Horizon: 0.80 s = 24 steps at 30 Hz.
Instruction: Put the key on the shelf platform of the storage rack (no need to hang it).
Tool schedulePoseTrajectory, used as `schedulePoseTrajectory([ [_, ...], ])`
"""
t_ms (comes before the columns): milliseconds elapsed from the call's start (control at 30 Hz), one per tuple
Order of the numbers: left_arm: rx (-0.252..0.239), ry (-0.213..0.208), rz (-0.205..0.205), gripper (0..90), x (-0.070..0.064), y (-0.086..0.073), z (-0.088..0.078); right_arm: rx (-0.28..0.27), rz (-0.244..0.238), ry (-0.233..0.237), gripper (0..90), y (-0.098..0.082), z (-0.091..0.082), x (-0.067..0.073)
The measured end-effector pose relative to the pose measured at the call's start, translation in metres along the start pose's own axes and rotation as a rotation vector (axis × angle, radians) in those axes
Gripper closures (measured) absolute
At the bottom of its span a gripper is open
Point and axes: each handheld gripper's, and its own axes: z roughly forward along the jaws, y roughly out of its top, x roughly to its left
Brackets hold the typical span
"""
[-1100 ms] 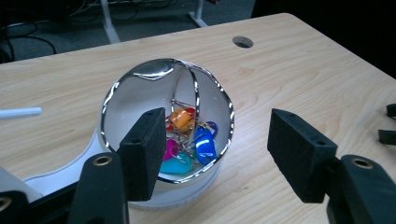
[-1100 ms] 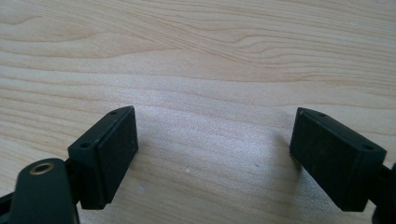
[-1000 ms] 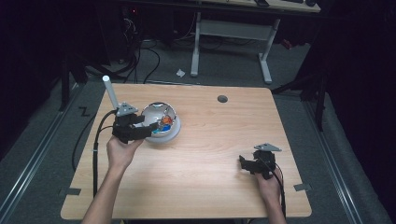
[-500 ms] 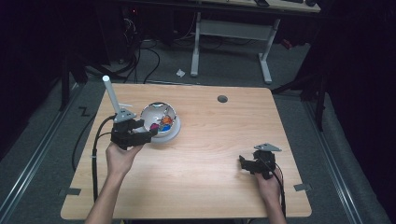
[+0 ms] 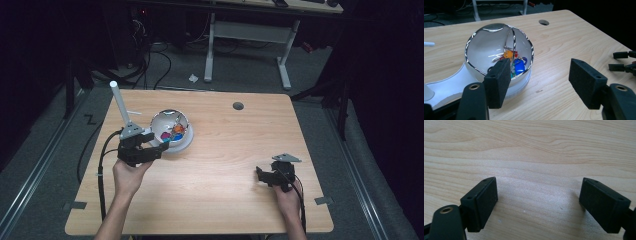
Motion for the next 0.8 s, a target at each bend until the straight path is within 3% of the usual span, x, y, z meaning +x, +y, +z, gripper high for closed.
schedulePoseTrajectory([
  [533, 0.008, -0.029, -0.007, 34.7, -0.010, -0.011, 0.003, 0.000, 0.000, 0.000, 15.3, 0.000, 0.000, 0.000],
  [800, 0.020, -0.033, 0.011, 34.3, -0.018, -0.017, 0.009, 0.000, 0.000, 0.000, 15.3, 0.000, 0.000, 0.000],
])
